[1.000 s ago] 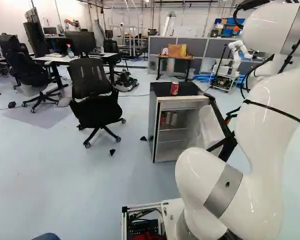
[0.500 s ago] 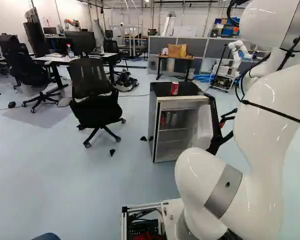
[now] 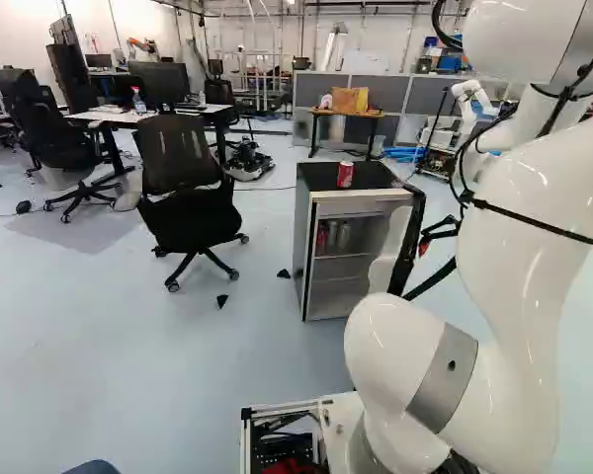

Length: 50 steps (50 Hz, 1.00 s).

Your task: Grab a drink from the fridge

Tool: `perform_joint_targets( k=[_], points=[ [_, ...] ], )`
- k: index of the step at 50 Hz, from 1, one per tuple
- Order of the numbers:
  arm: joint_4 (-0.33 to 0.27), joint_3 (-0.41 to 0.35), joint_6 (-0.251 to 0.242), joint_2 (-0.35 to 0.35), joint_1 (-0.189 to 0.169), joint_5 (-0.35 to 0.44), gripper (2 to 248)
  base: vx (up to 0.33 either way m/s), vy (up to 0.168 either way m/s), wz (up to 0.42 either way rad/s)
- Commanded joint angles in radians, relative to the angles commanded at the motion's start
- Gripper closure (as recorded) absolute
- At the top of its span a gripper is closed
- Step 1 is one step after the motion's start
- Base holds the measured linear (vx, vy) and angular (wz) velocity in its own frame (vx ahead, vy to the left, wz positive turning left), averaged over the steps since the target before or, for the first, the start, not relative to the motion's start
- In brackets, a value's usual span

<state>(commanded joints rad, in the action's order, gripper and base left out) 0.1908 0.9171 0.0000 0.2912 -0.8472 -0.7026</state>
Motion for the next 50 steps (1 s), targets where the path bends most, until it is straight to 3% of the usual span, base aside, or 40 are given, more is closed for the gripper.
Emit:
perform_joint_targets(
  k=[31, 50],
  points=[
    [0.0, -0.1, 0.0, -0.074, 0.108, 0.0, 3, 0.0, 0.0, 0.0],
    [0.0, -0.135, 0.0, -0.101, 0.195, 0.007, 3, 0.0, 0.0, 0.0]
  ],
)
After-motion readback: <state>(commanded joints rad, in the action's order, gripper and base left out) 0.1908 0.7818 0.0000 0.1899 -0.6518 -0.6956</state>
